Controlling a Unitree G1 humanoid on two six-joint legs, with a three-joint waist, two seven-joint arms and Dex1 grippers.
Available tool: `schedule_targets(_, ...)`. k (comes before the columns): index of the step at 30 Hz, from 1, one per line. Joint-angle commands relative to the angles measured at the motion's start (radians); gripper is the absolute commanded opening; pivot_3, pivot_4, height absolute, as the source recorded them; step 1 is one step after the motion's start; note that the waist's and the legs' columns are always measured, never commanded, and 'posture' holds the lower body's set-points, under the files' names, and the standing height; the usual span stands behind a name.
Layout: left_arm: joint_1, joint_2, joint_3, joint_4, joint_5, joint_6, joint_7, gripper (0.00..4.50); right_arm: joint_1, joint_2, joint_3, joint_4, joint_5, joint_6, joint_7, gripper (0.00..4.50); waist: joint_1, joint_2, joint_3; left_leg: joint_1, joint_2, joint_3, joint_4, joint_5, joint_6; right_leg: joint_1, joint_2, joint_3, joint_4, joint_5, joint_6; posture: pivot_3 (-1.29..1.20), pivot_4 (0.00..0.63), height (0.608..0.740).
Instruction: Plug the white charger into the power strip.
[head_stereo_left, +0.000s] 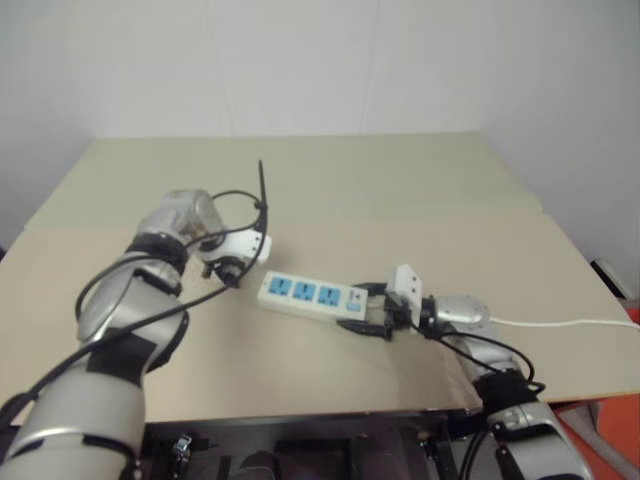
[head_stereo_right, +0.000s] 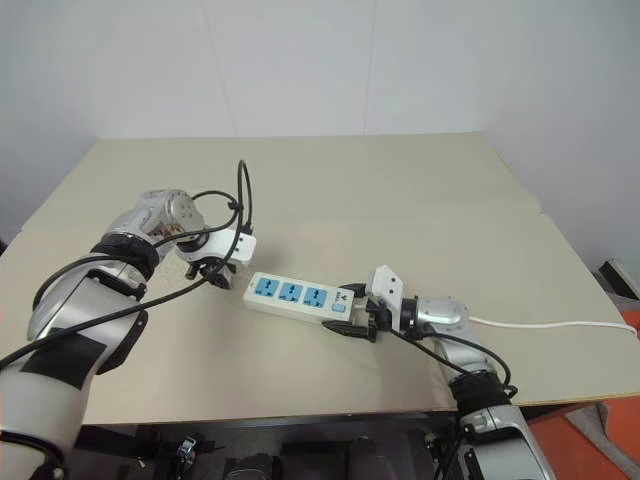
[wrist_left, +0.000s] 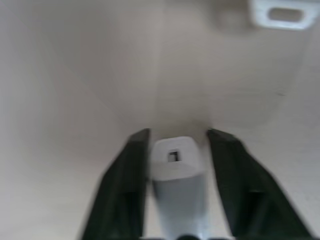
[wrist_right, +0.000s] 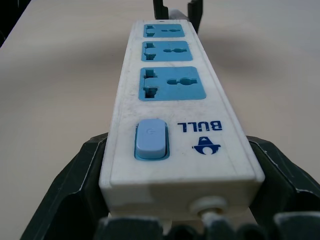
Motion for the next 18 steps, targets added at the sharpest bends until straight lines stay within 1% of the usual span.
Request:
schedule_targets(1,0.006,0.010,0.006,-0.002,0.018,-0.001,0.002,1.01,-0.009,-0.002,-0.020,-0.050,0.022,0.000,-0.010,3.42,0.000,0.000,0.000,0.000,0.000,0.000,0.000,0.000,0.000,0.000,0.000,0.000,0.000,0.000,0.000,0.00,0.150,0.740)
schedule_targets(6,0.008,0.022,0.016,-0.003,0.011,-0.002,-0.010,1.02,-0.012,0.001,-0.015,-0.037,0.017,-0.003,-0.016,3.42,-0.001,0.000,0.000,0.000,0.000,0.000,0.000,0.000,0.000,0.000,0.000,0.000,0.000,0.000,0.000,0.00,0.150,0.740)
schedule_targets(8,-0.012,0.029,0.054,-0.010,-0.022,-0.014,0.005,1.02,-0.012,-0.001,-0.014,-0.038,0.017,0.000,-0.016,3.42,-0.002,0.000,0.000,0.000,0.000,0.000,0.000,0.000,0.000,0.000,0.000,0.000,0.000,0.000,0.000,0.00,0.150,0.740)
schedule_targets(12,-0.090,0.017,0.197,-0.023,-0.149,0.023,0.008,1.02,-0.004,-0.013,-0.001,-0.043,0.009,-0.009,0.003,3.42,0.000,-0.001,0.001,-0.001,0.000,-0.001,0.000,0.000,0.000,-0.001,0.000,0.000,0.000,0.000,0.000,0.00,0.150,0.740)
schedule_targets(15,-0.146,0.019,0.317,-0.034,-0.261,0.088,-0.037,1.02,0.012,-0.019,0.027,-0.059,0.013,-0.010,0.047,3.42,0.002,-0.003,0.001,-0.002,0.000,-0.001,0.001,0.000,0.000,-0.001,0.000,-0.001,-0.001,0.000,0.000,0.00,0.150,0.740)
schedule_targets(18,-0.157,0.006,0.407,-0.059,-0.355,0.137,-0.093,1.02,0.019,-0.018,0.046,-0.052,0.010,-0.020,0.080,3.42,-0.001,-0.002,0.001,-0.002,0.000,-0.001,0.001,0.000,0.000,-0.001,-0.001,-0.001,-0.001,0.000,0.001,0.00,0.150,0.740)
